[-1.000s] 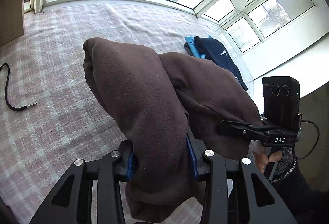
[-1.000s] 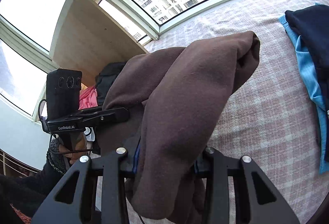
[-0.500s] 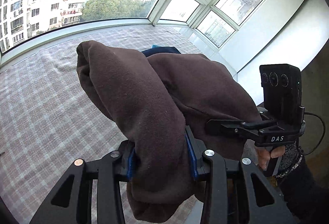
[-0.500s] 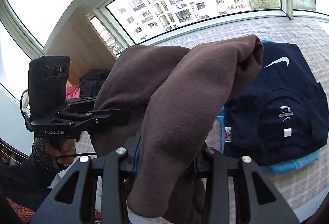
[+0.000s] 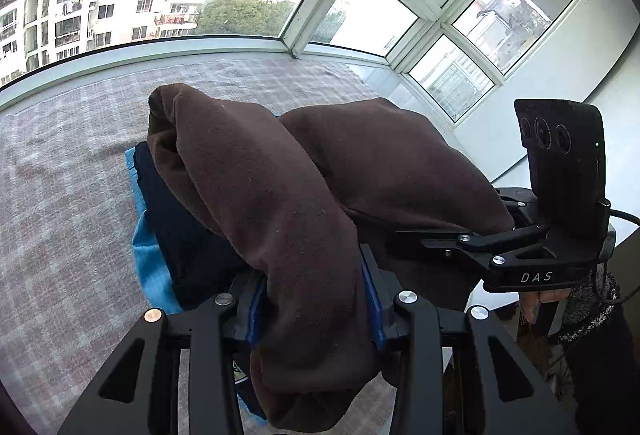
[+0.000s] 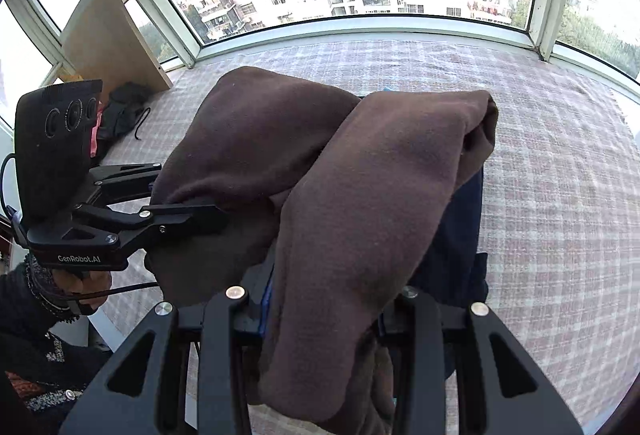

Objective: Fold clothes
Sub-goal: 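Lift and carry the fleece bundle onto the navy and blue clothes stack, then lower the fleece bundle onto the stack and smooth it with both grippers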

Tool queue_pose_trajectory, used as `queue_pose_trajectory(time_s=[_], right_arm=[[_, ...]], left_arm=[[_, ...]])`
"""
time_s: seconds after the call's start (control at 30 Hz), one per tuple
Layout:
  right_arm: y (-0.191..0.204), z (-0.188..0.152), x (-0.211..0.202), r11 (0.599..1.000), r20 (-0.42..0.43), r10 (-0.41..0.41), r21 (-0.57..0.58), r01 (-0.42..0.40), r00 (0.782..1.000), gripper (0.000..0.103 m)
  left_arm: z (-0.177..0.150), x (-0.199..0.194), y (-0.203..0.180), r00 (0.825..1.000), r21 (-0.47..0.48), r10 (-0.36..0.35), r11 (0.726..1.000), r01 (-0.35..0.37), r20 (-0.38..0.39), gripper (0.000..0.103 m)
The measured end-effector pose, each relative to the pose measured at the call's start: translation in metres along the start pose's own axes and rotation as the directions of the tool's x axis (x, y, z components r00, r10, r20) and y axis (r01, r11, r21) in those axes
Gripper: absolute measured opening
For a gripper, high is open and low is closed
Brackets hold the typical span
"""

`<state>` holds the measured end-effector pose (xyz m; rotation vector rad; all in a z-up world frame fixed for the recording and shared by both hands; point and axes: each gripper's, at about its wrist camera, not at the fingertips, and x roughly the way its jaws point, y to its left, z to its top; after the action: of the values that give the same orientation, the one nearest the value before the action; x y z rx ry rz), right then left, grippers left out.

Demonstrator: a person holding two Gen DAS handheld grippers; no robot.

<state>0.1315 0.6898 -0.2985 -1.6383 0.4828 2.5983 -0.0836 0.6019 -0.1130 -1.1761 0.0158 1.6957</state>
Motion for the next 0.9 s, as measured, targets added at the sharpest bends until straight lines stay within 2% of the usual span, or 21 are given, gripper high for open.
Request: queue_pose_trajectory(time_s=[0.07, 0.13, 0.27, 0.33, 0.43, 0.5, 0.57, 0.67, 0.73, 0.77, 0.83, 0.9], right_arm=[[-0.036, -0.011, 0.020, 0.997, -0.054, 0.007, 0.071, -0.003, 0.999, 0.035], [-0.056, -0.023, 0.030, 0.990, -0.041, 0.072, 0.123, -0.066, 0.997, 0.040], [-0.059, -0.035, 0.020, 0.984, 0.004, 0.107, 0.145, -0.106, 0.994, 0.046], [-0.057, -0.042, 0.004, 0.986, 0.027, 0.097, 0.132, -0.100, 0.995, 0.046], [-0.057, -0.049, -0.040, 0.993, 0.136, 0.042, 0.105, -0.057, 0.990, 0.046], [-0.056, -0.043, -0.068, 0.992, 0.264, 0.039, 0.108, -0.070, 0.964, 0.046], [-0.049, -0.030, -0.077, 0.990, 0.340, 0.072, 0.089, -0.108, 0.938, 0.045], [-0.034, -0.014, -0.048, 0.996, 0.282, 0.064, 0.037, -0.077, 0.957, 0.040], [-0.036, -0.020, -0.015, 0.999, 0.212, 0.034, 0.006, -0.036, 0.977, 0.040], [-0.044, -0.027, -0.001, 0.999, 0.206, 0.030, 0.015, -0.034, 0.978, 0.040], [-0.065, -0.045, 0.025, 0.998, 0.213, 0.030, 0.050, -0.042, 0.977, 0.039], [-0.083, -0.053, 0.021, 0.984, 0.261, 0.096, 0.118, -0.130, 0.961, 0.038]], left_arm=[[-0.006, 0.018, 0.009, 0.999, -0.011, 0.043, 0.999, -0.043, -0.003, 0.038], [-0.016, 0.032, 0.026, 0.998, -0.051, 0.051, 0.997, -0.052, -0.025, 0.038], [-0.038, 0.049, 0.061, 0.997, -0.156, 0.014, 0.987, -0.025, -0.071, 0.045], [-0.037, 0.038, 0.056, 0.996, -0.131, 0.031, 0.990, -0.042, -0.083, 0.048], [-0.034, 0.019, 0.049, 0.993, -0.092, 0.059, 0.993, -0.068, -0.098, 0.046], [-0.026, -0.005, 0.040, 0.992, -0.045, 0.104, 0.993, -0.108, -0.068, 0.045], [-0.010, -0.022, 0.029, 0.993, -0.007, 0.113, 0.994, -0.113, -0.025, 0.045], [0.015, -0.020, 0.018, 0.996, 0.032, 0.090, 0.995, -0.090, 0.008, 0.045], [0.027, -0.007, 0.012, 0.998, 0.059, 0.070, 0.996, -0.070, 0.011, 0.045], [0.032, 0.000, 0.010, 0.998, 0.071, 0.062, 0.995, -0.062, 0.008, 0.045], [0.023, 0.027, 0.016, 0.996, 0.085, 0.077, 0.994, -0.073, -0.045, 0.045], [0.002, 0.050, 0.029, 0.988, 0.124, 0.128, 0.985, -0.116, -0.088, 0.042]])
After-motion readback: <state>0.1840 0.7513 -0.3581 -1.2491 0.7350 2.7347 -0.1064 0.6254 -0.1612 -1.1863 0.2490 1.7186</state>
